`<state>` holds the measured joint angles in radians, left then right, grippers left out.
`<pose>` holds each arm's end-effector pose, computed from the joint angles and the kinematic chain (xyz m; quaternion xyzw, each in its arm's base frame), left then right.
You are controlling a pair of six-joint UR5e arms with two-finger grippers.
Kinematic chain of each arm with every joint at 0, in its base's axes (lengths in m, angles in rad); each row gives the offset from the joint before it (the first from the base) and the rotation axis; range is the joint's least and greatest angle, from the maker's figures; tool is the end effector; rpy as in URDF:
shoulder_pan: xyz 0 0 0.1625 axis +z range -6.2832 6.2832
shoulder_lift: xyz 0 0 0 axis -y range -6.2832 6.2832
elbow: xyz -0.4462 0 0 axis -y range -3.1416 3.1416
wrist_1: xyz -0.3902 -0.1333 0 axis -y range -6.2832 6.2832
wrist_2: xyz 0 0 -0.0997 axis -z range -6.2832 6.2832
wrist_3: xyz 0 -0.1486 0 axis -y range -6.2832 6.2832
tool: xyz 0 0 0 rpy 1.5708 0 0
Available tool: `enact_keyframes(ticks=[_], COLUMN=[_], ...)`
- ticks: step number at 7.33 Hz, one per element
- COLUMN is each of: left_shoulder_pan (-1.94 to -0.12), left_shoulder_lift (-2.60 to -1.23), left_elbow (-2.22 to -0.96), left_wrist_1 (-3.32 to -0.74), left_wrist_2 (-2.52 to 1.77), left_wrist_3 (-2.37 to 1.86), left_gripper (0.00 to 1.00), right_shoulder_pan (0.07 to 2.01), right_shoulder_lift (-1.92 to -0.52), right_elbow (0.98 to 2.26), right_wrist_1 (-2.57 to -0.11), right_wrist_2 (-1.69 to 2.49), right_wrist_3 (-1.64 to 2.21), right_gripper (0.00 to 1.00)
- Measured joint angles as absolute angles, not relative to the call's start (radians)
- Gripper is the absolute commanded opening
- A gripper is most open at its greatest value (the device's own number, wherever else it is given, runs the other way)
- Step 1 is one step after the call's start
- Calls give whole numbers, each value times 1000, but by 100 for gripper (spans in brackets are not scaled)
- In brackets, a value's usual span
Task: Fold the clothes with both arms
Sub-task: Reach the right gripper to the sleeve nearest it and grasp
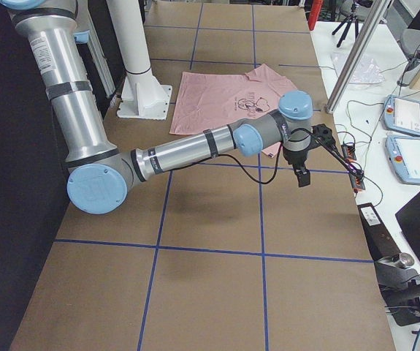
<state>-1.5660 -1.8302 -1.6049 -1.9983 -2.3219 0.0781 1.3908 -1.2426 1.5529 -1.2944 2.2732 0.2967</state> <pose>-0.0288 -0.6347 0.4967 0.3405 0.3310 0.1653 0.8644 -0.0817 -0.6572 0.5050 0.1861 -0.3841 -0.0469 0.9031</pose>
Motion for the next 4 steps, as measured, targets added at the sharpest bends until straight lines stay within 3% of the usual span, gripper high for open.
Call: enact_keyframes(ticks=[3, 4], left_shoulder_pan=[-1492, -1481], left_shoulder_lift=[-1869, -1869], left_elbow=[-1560, -1561], left_wrist_1=[-2133, -2150], left_wrist_2=[-2333, -2333], left_wrist_3=[-153, -175], left_gripper=[100, 100], right_shoulder_pan=[1208, 1123], right_shoulder_lift=[-1086, -1055], right_elbow=[1498, 1494], right_wrist_1=[-1196, -1192], right_wrist_2=[2188, 2089], right_wrist_3=[677, 776], right_gripper=[99, 84])
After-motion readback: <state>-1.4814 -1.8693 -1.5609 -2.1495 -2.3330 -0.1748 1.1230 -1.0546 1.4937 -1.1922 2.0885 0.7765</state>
